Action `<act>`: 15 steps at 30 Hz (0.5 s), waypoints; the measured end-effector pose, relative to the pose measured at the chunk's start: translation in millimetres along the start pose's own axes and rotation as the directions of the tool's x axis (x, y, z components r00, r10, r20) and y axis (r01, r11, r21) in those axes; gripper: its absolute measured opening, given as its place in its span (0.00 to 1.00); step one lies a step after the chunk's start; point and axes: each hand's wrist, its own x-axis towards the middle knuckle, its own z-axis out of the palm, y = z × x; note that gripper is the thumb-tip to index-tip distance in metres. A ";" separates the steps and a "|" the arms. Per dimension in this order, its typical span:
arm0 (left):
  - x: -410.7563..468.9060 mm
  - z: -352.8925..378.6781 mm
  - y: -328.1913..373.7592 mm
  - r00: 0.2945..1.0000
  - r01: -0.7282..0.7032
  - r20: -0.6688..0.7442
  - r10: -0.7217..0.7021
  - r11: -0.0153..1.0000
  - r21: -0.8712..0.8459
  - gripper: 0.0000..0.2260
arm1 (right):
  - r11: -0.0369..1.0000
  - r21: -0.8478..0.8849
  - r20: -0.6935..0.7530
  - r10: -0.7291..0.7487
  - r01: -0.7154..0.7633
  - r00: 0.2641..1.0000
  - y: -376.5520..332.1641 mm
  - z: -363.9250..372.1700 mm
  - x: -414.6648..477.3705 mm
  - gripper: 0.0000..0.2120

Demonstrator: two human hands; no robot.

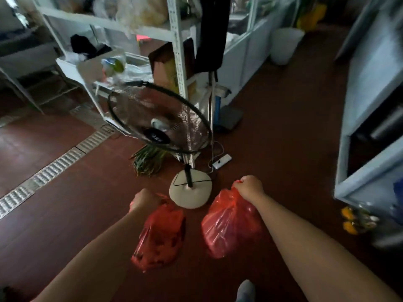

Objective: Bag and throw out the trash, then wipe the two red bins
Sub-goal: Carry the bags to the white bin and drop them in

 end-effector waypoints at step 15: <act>88.7 117.6 378.5 0.955 -0.240 0.206 0.212 0.962 0.127 0.13 | 0.974 0.155 -0.156 0.190 -0.166 0.969 170.7 -231.3 214.6 0.13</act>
